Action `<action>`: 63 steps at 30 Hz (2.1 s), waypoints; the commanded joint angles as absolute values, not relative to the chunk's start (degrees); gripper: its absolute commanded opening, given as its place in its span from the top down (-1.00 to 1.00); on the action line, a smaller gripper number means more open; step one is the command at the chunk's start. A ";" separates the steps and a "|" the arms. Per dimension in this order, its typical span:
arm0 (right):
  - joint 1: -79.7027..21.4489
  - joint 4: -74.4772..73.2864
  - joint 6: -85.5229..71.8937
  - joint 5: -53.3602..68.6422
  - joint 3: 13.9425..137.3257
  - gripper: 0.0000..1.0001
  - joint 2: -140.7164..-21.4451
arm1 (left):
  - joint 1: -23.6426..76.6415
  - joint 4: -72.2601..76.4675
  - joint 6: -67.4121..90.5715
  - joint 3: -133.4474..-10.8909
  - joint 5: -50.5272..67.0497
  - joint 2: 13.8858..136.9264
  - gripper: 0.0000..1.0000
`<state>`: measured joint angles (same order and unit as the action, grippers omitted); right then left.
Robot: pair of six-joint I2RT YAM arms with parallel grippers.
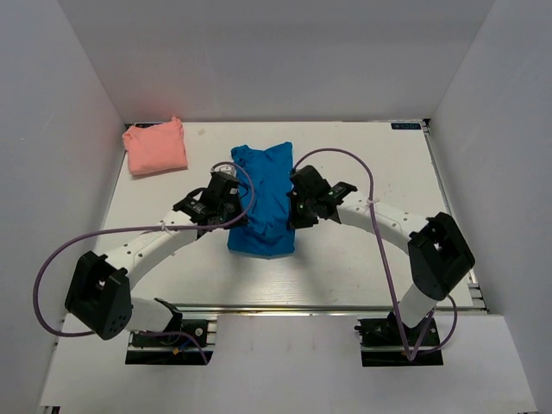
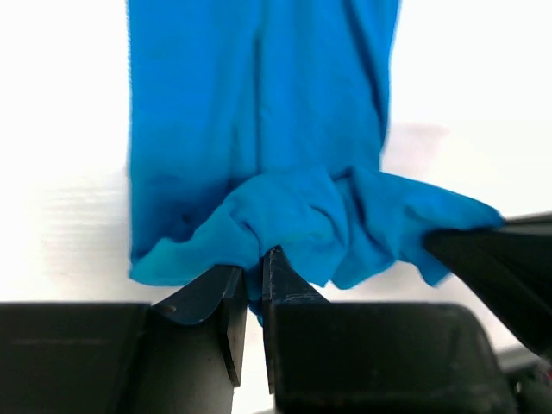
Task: Fold and stack the t-shirts
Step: Fold the folded rectangular tshirt in 1/3 of the way
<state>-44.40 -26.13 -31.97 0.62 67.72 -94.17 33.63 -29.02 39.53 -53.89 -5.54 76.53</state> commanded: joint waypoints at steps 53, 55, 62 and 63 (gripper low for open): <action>-18.62 -20.07 -28.24 34.48 94.66 -0.60 -119.45 | 11.16 -7.90 34.20 -77.70 16.52 106.80 -0.99; -19.24 -21.09 -22.80 23.31 89.93 -0.76 -113.66 | 11.16 -9.31 33.05 -75.42 16.52 104.17 -0.99; -26.88 -21.18 -12.93 13.70 71.47 -0.81 -95.98 | 11.16 -11.51 33.75 -54.87 7.13 83.00 -0.99; -29.59 -20.83 -12.75 15.45 68.41 -0.81 -95.45 | 11.16 -10.64 34.62 -52.41 6.42 80.36 -0.99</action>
